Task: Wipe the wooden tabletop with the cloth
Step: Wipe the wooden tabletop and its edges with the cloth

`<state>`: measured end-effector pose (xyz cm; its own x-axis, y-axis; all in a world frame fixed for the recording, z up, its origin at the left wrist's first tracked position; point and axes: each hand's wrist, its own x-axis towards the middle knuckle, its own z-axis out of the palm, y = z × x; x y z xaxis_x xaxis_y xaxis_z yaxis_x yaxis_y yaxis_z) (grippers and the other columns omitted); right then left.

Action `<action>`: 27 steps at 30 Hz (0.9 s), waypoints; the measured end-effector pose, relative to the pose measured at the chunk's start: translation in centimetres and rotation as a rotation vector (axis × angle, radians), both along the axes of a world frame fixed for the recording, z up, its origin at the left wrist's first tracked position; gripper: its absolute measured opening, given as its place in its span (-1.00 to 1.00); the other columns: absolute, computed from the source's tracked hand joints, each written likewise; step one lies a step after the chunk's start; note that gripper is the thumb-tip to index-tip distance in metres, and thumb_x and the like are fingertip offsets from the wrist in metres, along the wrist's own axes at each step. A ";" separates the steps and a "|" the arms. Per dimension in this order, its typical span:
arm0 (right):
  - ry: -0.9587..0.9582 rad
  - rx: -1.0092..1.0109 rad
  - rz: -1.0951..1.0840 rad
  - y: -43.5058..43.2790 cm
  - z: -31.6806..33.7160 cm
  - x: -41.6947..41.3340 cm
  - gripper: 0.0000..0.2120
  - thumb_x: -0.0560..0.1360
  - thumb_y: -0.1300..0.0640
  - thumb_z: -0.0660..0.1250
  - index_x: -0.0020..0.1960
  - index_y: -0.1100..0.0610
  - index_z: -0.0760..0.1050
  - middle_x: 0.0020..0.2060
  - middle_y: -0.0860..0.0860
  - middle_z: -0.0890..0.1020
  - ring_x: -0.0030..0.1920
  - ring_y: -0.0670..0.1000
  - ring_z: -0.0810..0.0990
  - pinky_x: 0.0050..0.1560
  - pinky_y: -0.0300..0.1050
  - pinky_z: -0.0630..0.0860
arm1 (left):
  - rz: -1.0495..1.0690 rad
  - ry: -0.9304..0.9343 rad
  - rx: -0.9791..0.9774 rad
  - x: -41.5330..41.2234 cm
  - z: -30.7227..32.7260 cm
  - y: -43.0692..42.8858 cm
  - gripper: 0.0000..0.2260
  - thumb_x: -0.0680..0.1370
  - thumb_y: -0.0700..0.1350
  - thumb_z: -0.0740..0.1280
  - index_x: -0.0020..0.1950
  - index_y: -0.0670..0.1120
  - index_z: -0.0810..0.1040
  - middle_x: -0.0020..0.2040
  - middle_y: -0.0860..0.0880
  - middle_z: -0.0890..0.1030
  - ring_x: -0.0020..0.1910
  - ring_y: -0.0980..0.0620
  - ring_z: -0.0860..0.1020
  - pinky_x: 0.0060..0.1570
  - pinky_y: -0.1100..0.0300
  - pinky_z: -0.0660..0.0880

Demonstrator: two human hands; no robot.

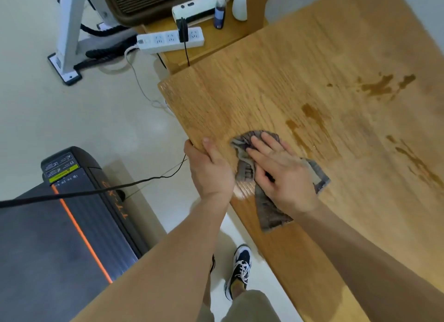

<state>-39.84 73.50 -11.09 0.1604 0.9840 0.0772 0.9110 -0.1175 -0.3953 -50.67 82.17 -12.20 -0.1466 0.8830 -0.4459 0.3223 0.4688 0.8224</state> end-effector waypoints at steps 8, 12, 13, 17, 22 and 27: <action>-0.056 0.000 -0.040 4.4 -0.1 -3.3 -0.63 0.53 0.16 0.20 0.30 0.19 0.53 0.37 0.12 0.48 0.44 0.13 0.36 0.48 0.11 0.18 | -0.042 0.032 0.000 -0.6 0.0 0.0 -0.60 0.65 0.04 0.04 0.41 -0.16 0.26 0.13 -0.09 0.54 0.01 -0.04 0.50 -0.06 0.21 0.34; -0.035 -0.023 -0.009 -2.9 0.4 2.6 -0.63 0.55 0.17 0.18 0.31 0.20 0.52 0.36 0.11 0.47 0.45 0.13 0.34 0.44 0.19 0.27 | -0.086 0.065 -0.031 -0.2 0.2 0.0 -0.60 0.65 0.07 0.01 0.38 -0.14 0.26 -0.14 0.15 0.47 -0.23 0.09 0.48 -0.12 0.18 0.34; -0.019 -0.021 -0.129 -3.4 0.5 4.0 -0.62 0.53 0.18 0.18 0.31 0.23 0.51 0.36 0.14 0.47 0.45 0.15 0.34 0.42 0.23 0.29 | -0.090 0.080 -0.030 -0.1 0.3 0.0 -0.61 0.65 0.08 0.00 0.36 -0.13 0.27 -0.17 0.18 0.46 -0.22 0.09 0.50 -0.13 0.17 0.36; -0.125 -0.074 -0.519 1.3 0.2 3.2 -0.51 0.52 0.14 0.04 0.37 0.26 0.44 0.41 0.19 0.42 0.47 0.18 0.30 0.47 0.22 0.19 | -0.091 0.107 -0.028 -0.4 0.4 -0.1 -0.59 0.65 0.08 -0.01 0.39 -0.14 0.27 -0.12 0.12 0.49 -0.13 0.00 0.50 -0.12 0.18 0.37; -0.121 -0.134 -0.013 -1.9 0.2 -1.2 -0.53 0.55 0.09 0.08 0.42 0.17 0.41 0.45 0.09 0.38 0.50 0.09 0.24 0.52 0.08 0.09 | -0.087 0.168 0.019 -0.4 0.3 -0.3 -0.56 0.65 0.10 -0.02 0.37 -0.17 0.29 0.03 -0.04 0.51 -0.08 -0.04 0.48 -0.08 0.12 0.39; -0.139 -0.153 -0.268 -5.9 1.1 7.8 -0.51 0.58 0.07 0.03 0.44 0.22 0.37 0.45 0.15 0.35 0.50 0.15 0.23 0.46 0.21 0.19 | -0.092 0.236 0.023 0.0 0.1 -0.2 -0.55 0.64 0.12 -0.03 0.34 -0.17 0.30 0.00 -0.07 0.54 -0.06 -0.14 0.54 -0.05 -0.02 0.50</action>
<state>-32.02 67.64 -9.94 0.4135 0.9100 -0.0289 0.8835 -0.4087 -0.2289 -50.65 81.92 -12.13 -0.1626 0.9072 -0.3880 0.5475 0.4101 0.7294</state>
